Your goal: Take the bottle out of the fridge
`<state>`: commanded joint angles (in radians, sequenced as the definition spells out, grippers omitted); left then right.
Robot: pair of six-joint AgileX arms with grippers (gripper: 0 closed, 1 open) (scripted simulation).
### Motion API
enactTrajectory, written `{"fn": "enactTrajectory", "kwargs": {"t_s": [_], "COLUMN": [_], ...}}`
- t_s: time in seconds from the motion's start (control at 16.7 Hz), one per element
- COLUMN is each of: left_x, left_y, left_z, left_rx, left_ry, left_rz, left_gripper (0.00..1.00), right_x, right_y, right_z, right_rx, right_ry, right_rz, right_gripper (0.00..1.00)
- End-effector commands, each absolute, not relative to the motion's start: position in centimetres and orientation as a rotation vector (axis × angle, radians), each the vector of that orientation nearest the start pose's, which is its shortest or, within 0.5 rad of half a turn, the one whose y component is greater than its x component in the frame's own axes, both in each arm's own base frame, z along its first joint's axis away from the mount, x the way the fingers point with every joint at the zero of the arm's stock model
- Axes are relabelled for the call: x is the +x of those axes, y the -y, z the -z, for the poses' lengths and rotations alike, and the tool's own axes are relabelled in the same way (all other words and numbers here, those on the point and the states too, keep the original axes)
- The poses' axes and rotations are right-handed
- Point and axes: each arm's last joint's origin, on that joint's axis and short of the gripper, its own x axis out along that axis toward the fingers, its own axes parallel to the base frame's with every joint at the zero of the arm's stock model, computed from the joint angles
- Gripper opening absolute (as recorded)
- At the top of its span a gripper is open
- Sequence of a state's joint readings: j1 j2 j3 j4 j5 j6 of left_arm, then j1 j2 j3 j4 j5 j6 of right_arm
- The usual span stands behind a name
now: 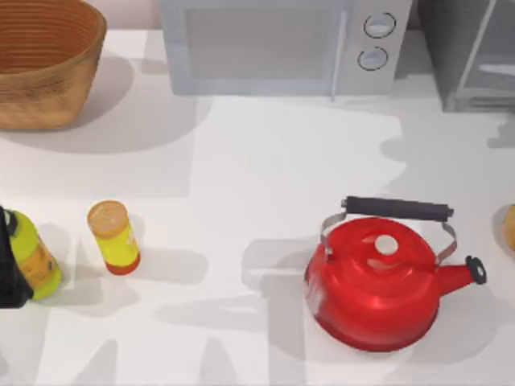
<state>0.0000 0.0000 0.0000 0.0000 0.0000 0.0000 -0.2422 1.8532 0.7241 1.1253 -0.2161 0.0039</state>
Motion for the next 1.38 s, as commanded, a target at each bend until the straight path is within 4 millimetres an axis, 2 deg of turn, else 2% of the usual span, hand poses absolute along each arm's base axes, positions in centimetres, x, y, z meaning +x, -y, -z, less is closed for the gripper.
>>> {"fn": "enactTrajectory", "kwargs": {"t_s": [0.18, 0.36, 0.54, 0.78, 1.02, 1.2, 1.38], "left_x": [10.6, 10.6, 10.6, 10.6, 10.6, 10.6, 10.6], "left_y": [0.1, 0.1, 0.1, 0.1, 0.1, 0.1, 0.1], "left_z": [-16.0, -16.0, -16.0, -16.0, -16.0, -16.0, -16.0], "left_rx": [0.000, 0.000, 0.000, 0.000, 0.000, 0.000, 0.000], "left_ry": [0.000, 0.000, 0.000, 0.000, 0.000, 0.000, 0.000], "left_rz": [0.000, 0.000, 0.000, 0.000, 0.000, 0.000, 0.000], "left_gripper": [1.00, 1.00, 1.00, 1.00, 1.00, 1.00, 1.00], "right_x": [33.9, 32.0, 29.1, 24.0, 18.3, 14.6, 12.1], "right_y": [7.0, 6.2, 5.1, 3.2, 1.7, 0.9, 0.5], "right_z": [-17.0, -19.3, -21.5, -23.4, -23.3, -21.9, -20.0], "right_rx": [-0.016, -0.023, -0.026, -0.023, -0.018, -0.014, -0.009], "right_ry": [0.002, 0.016, 0.022, 0.024, 0.027, 0.036, 0.052], "right_rz": [0.000, 0.008, 0.015, 0.013, 0.010, 0.008, 0.005], "right_gripper": [0.00, 0.00, 0.00, 0.00, 0.00, 0.00, 0.00]}}
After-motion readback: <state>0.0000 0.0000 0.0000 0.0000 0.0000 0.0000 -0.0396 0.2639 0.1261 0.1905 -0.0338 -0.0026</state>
